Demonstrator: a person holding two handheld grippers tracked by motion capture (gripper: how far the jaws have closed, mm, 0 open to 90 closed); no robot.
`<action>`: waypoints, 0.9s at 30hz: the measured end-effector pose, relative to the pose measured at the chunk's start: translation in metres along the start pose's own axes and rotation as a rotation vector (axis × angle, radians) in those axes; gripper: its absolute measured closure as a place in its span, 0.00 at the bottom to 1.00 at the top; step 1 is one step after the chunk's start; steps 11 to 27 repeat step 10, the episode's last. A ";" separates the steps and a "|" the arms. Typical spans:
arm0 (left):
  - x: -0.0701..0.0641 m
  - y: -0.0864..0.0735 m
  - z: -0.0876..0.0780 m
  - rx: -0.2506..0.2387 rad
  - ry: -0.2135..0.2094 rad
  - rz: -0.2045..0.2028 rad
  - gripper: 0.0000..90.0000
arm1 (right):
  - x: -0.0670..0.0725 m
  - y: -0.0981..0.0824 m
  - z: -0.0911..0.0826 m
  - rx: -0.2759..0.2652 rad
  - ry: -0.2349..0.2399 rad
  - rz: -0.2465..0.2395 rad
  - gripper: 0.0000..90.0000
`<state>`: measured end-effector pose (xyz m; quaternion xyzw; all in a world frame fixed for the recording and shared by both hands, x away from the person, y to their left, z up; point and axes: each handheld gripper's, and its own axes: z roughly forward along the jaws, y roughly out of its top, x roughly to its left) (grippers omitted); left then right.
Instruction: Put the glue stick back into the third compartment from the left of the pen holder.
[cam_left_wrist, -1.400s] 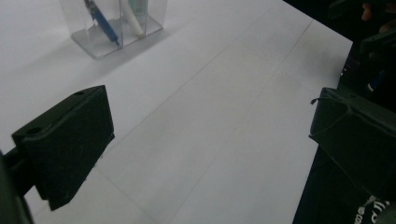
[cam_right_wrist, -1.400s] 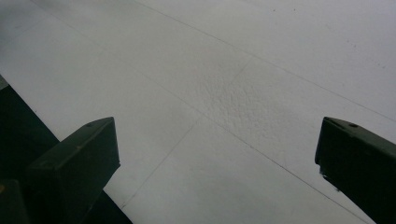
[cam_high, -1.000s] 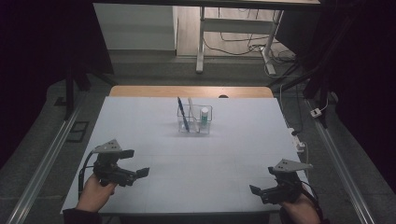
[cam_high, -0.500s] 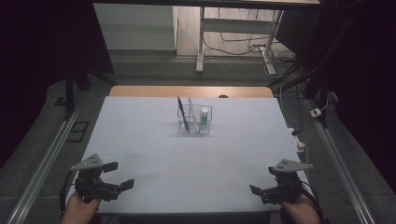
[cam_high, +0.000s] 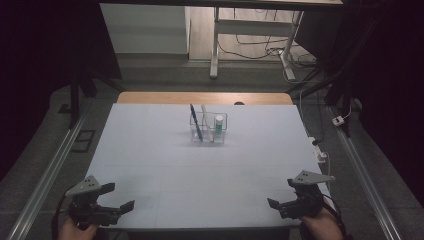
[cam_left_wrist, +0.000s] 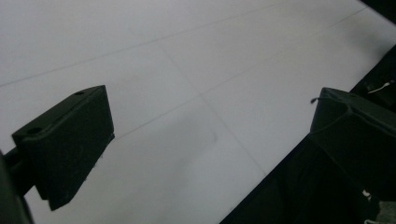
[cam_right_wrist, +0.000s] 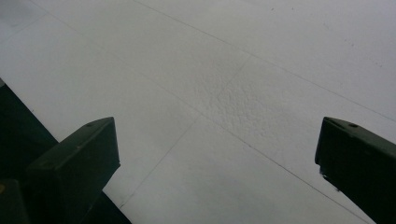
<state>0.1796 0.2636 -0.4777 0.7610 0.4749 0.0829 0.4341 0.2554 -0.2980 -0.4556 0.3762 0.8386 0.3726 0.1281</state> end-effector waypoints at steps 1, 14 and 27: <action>0.000 -0.001 -0.001 0.005 0.005 -0.005 0.00 | 0.000 0.000 0.000 0.001 0.000 -0.001 0.00; 0.004 -0.002 -0.002 0.047 0.033 -0.041 0.00 | 0.000 0.000 0.001 0.007 -0.002 -0.005 0.00; 0.004 -0.002 -0.002 0.047 0.033 -0.041 0.00 | 0.000 0.000 0.001 0.007 -0.002 -0.005 0.00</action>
